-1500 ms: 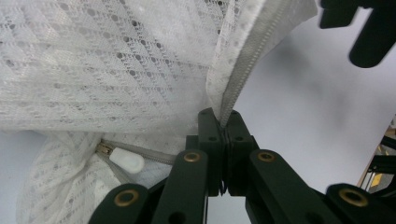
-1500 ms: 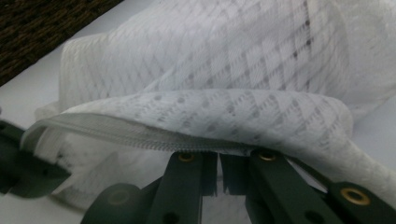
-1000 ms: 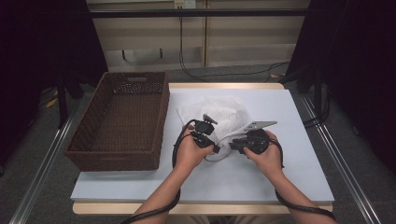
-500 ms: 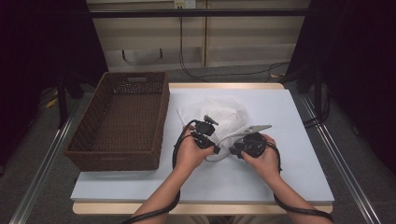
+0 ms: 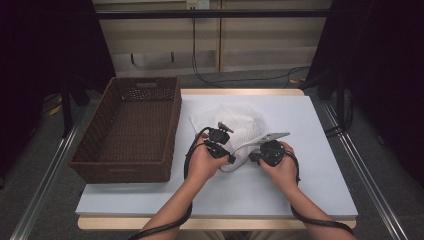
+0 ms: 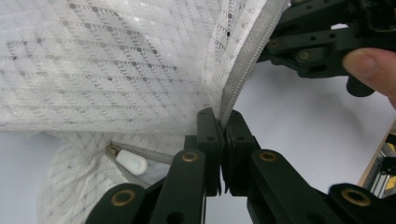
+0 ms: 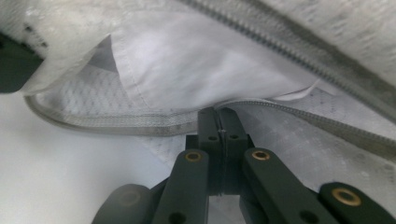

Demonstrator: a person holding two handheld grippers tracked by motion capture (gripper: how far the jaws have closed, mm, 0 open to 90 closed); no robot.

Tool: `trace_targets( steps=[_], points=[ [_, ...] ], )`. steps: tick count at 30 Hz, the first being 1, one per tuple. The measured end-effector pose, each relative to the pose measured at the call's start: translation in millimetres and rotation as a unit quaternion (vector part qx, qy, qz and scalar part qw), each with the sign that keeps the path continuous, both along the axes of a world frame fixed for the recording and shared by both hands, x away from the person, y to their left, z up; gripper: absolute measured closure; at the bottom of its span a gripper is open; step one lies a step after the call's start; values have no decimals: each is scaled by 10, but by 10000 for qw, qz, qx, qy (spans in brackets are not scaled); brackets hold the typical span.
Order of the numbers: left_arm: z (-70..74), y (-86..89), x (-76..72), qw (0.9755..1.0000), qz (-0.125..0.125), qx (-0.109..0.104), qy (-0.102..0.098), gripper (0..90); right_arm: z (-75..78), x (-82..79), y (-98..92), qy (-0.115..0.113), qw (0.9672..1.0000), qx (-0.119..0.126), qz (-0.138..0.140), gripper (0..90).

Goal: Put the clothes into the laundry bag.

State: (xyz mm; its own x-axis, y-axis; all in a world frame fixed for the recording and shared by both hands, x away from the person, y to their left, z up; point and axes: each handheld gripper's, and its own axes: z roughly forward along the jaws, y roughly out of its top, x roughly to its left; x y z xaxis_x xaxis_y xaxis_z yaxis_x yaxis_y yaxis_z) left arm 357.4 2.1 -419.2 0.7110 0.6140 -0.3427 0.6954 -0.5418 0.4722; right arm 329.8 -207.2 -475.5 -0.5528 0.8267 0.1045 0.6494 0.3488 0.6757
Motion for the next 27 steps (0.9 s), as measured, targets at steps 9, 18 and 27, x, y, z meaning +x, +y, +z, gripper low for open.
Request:
trace_targets(
  steps=[9, 18, 27],
  points=[
    [19, -8, -13, 10000, -63, 24, -52, 870, 114, -158, -61, 42, 9998, 74, 186, 900],
    [-22, -89, -49, 9999, -86, 86, -58, 859, 212, -479, -220, 79, 9990, 272, 337, 900],
    [-11, -72, -36, 9997, -159, 180, -105, 856, 241, -610, -266, 155, 9983, 351, 446, 900]
  ],
)
